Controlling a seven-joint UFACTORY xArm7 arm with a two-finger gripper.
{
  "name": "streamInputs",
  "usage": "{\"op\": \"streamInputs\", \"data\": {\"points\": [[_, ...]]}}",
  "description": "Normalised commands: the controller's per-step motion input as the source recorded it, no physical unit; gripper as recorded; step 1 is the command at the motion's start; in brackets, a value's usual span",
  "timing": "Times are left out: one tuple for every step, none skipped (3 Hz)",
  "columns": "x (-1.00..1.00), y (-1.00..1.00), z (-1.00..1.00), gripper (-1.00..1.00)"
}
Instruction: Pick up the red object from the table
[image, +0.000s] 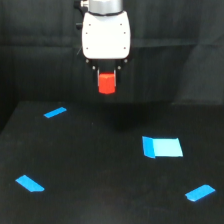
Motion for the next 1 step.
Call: {"op": "streamInputs", "data": {"points": [[-0.09,0.05,0.23,-0.93]]}}
